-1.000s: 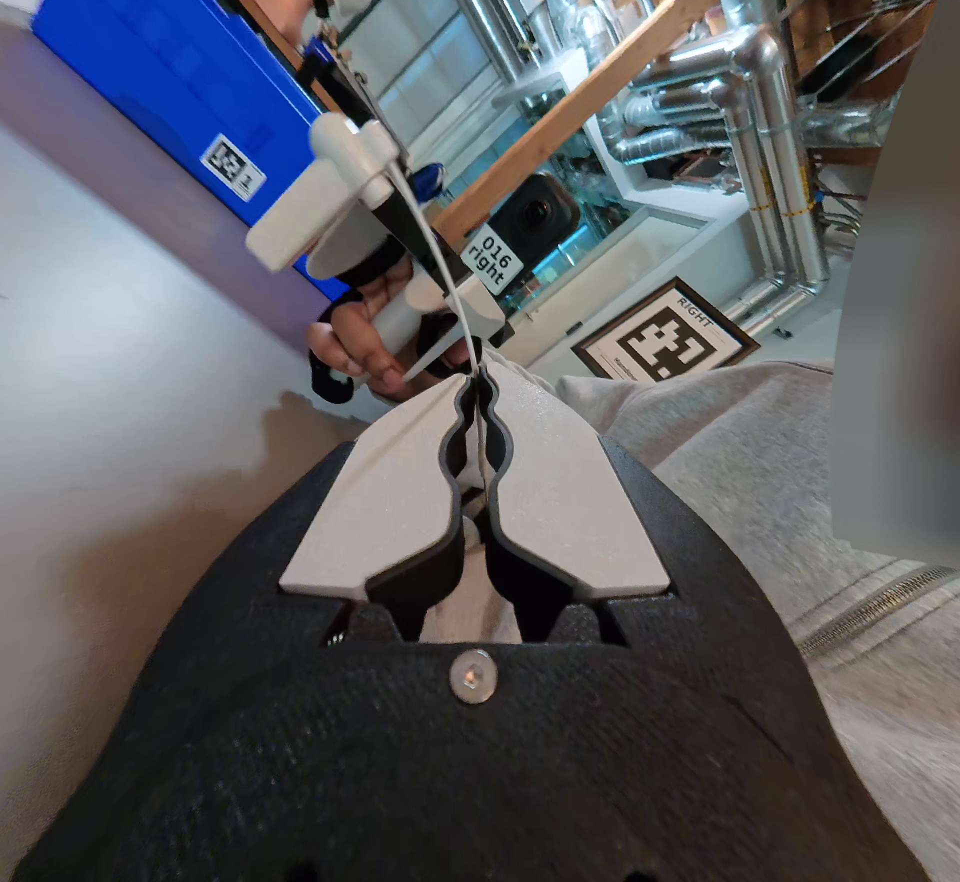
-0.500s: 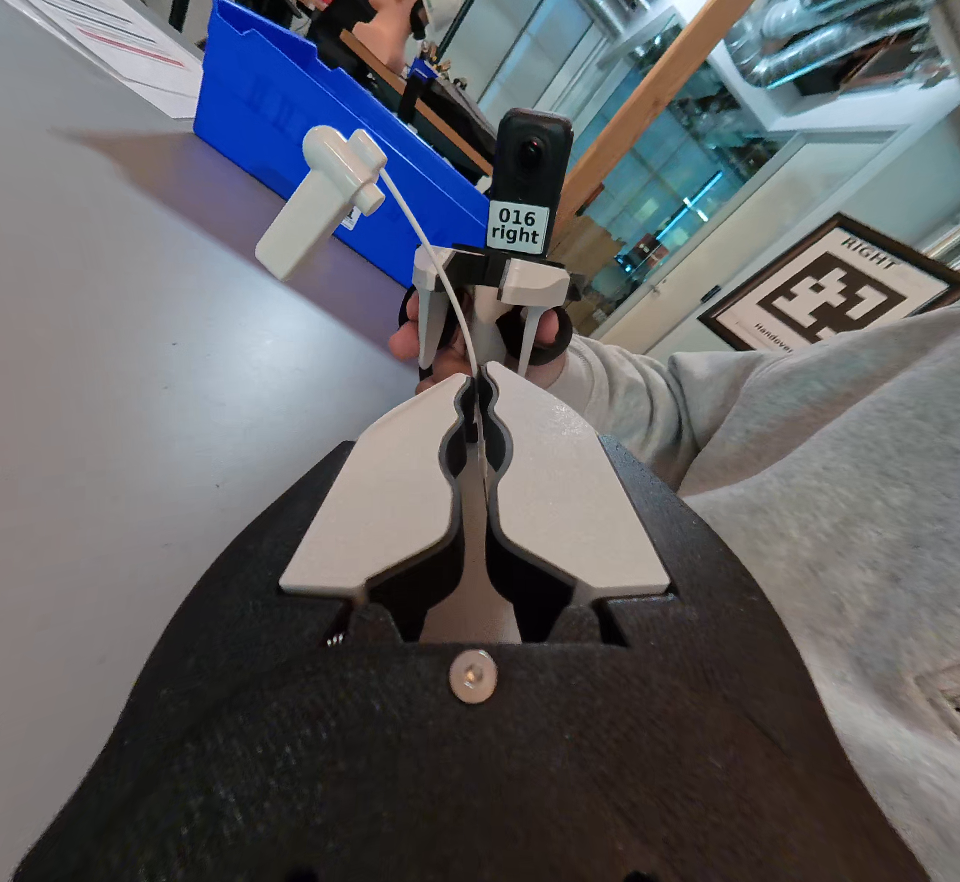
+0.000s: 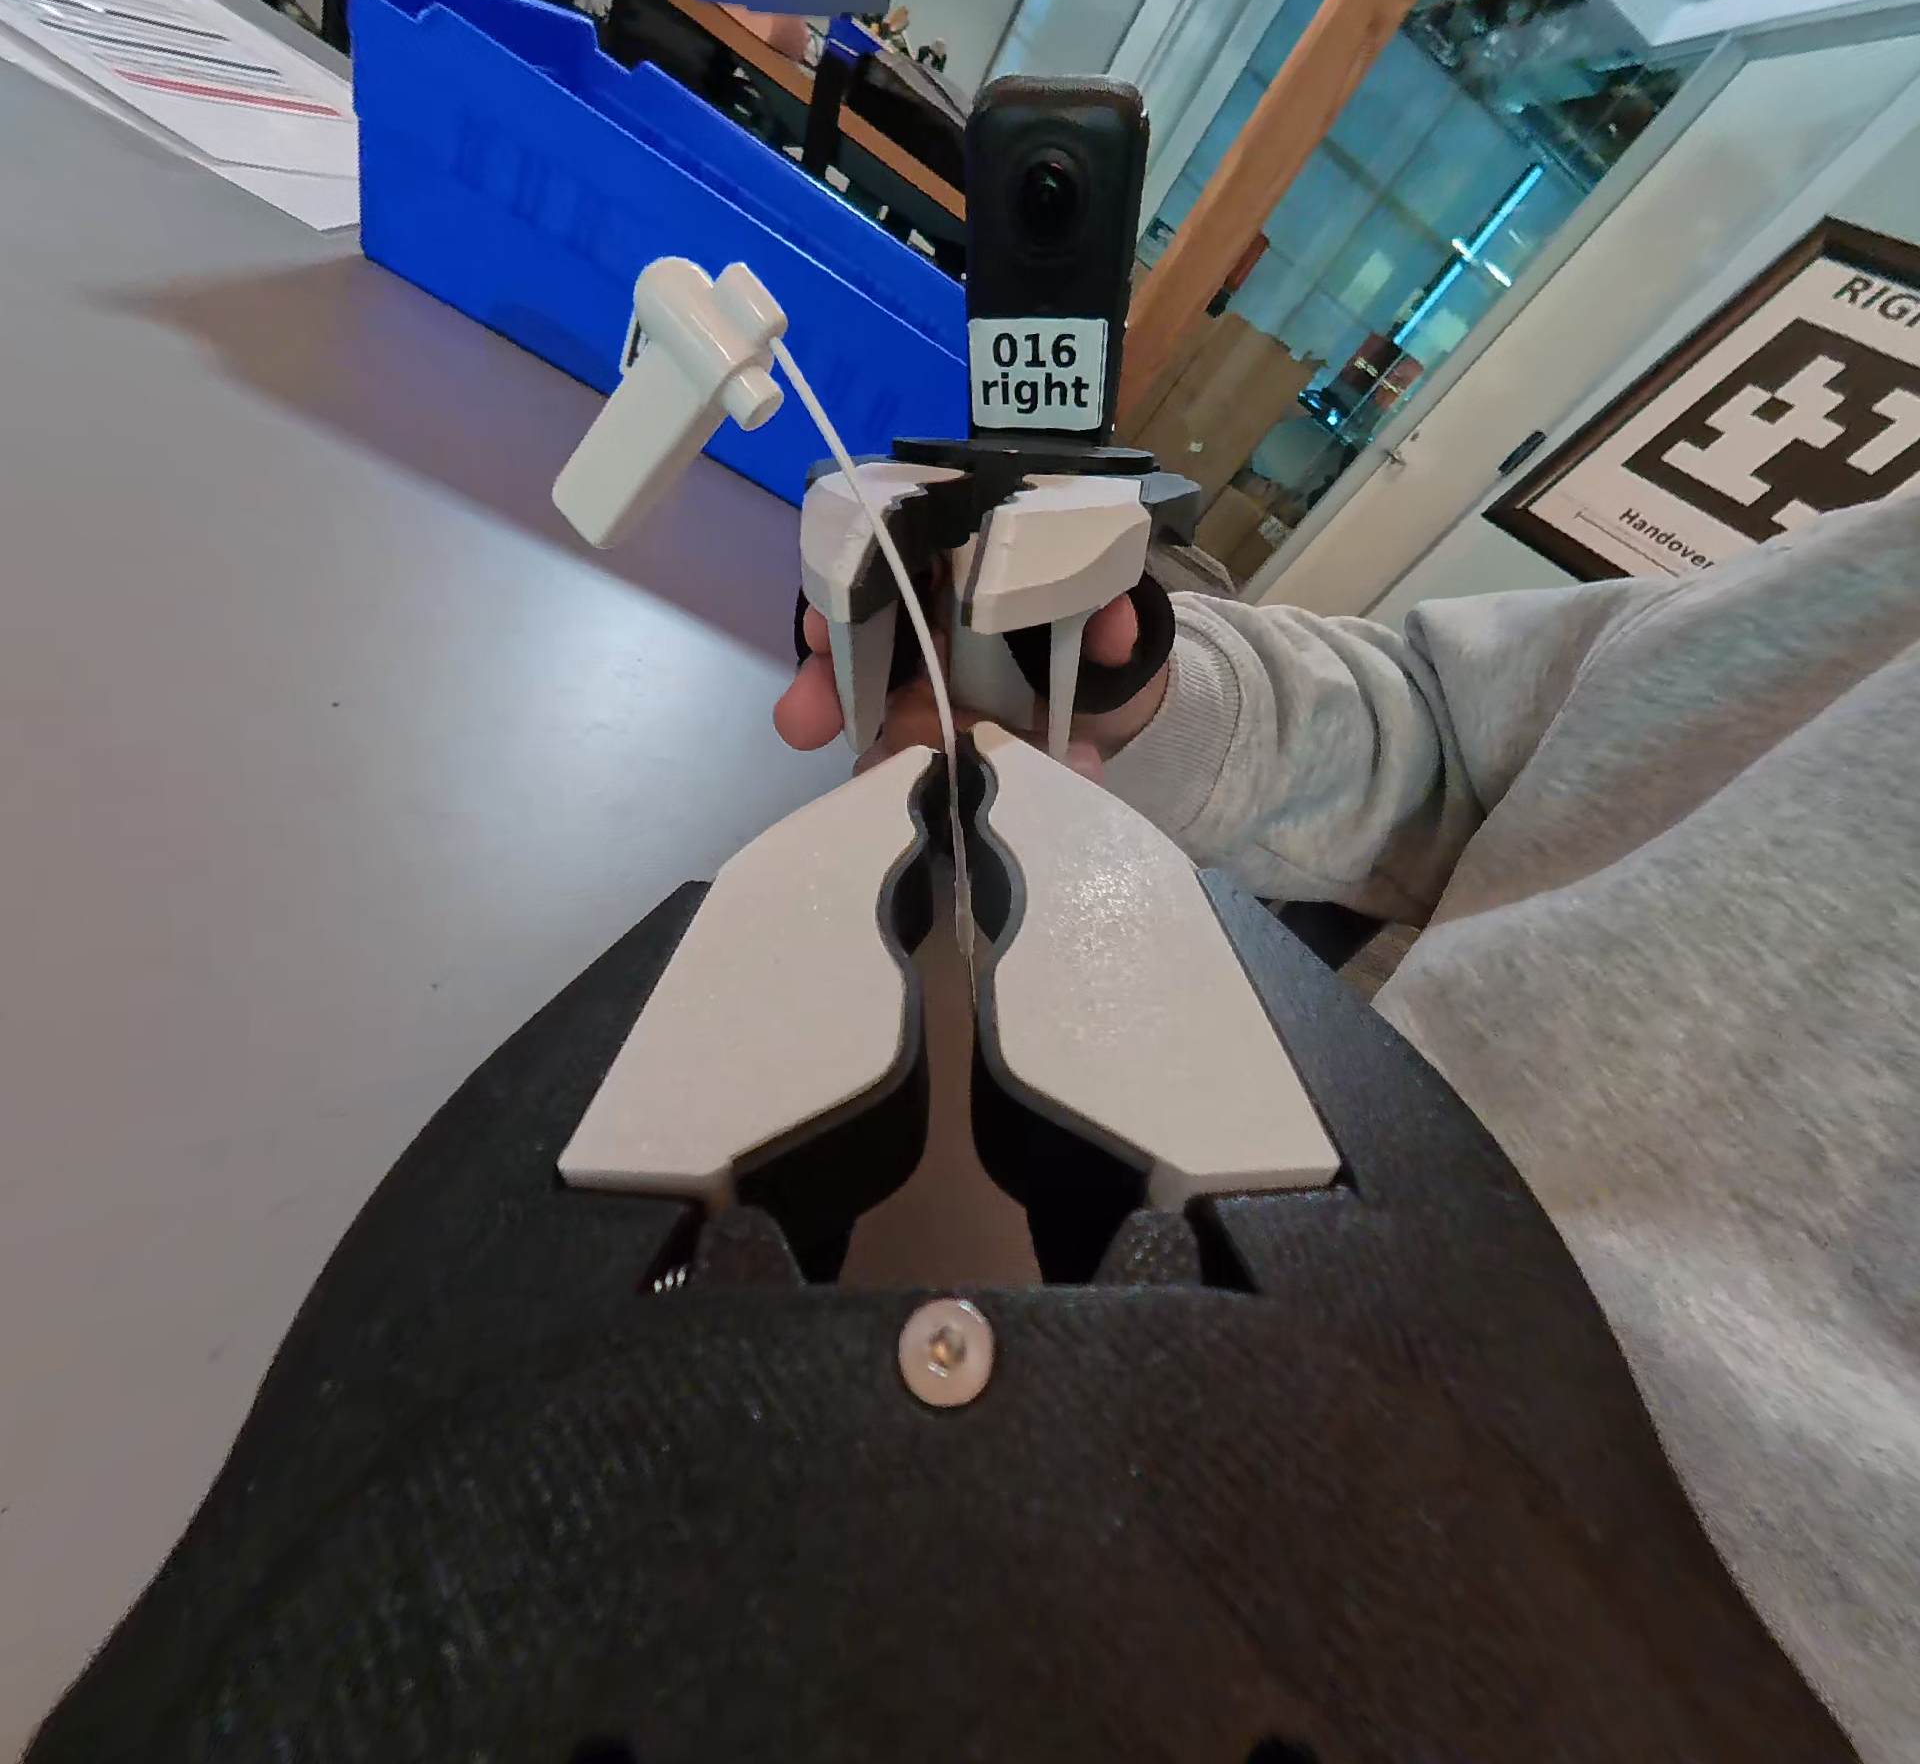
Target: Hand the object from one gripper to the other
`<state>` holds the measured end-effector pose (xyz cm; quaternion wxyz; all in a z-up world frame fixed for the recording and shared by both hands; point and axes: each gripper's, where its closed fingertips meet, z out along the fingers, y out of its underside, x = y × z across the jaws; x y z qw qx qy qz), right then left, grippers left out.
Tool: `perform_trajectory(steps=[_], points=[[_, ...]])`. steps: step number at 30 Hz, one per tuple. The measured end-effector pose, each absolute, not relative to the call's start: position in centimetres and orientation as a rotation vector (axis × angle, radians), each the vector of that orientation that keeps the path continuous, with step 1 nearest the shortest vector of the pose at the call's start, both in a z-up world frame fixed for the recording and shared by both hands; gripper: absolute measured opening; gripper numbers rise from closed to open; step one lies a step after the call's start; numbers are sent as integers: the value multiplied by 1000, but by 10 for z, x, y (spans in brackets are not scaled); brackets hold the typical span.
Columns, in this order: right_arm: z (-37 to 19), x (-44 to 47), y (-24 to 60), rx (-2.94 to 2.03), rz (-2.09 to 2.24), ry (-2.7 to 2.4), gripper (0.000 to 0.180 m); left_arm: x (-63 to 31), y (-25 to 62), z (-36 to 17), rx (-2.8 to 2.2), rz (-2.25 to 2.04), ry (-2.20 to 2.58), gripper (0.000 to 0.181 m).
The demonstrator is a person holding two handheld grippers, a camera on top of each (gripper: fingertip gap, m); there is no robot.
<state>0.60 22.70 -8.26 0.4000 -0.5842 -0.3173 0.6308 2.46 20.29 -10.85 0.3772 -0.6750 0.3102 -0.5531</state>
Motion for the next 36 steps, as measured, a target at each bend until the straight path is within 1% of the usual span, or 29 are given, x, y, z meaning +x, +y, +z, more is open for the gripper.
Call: perform_trajectory(steps=[12, 15, 17, 25, 26, 28, 30, 33, 36], points=[[-75, 18, 240, -1469, 1710, -650, 13, 30, 198, -117, -1750, -1343, 869, 2], [-74, 18, 240, -1467, 1708, -651, 10, 31, 198, -119, -1757, -1333, 882, 2], [-74, 20, 241, -1465, 1712, -646, 3, 31, 197, -120, -1761, -1333, 884, 2], [-70, 20, 239, -1451, 1724, -652, 1, 30, 199, -120, -1769, -1358, 853, 2], [-69, 21, 240, -1446, 1718, -652, 1, 29, 200, -119, -1767, -1365, 838, 6], [-67, 22, 241, -1435, 1712, -647, 2, 29, 203, -117, -1761, -1383, 802, 22], [-66, 25, 242, -1426, 1712, -640, 2, 27, 206, -115, -1755, -1400, 765, 33], [-64, 29, 246, -1415, 1710, -624, 2, 23, 209, -114, -1757, -1431, 731, 36], [-62, 34, 249, -1403, 1710, -600, 2, 23, 206, -118, -1785, -1491, 736, 33]])
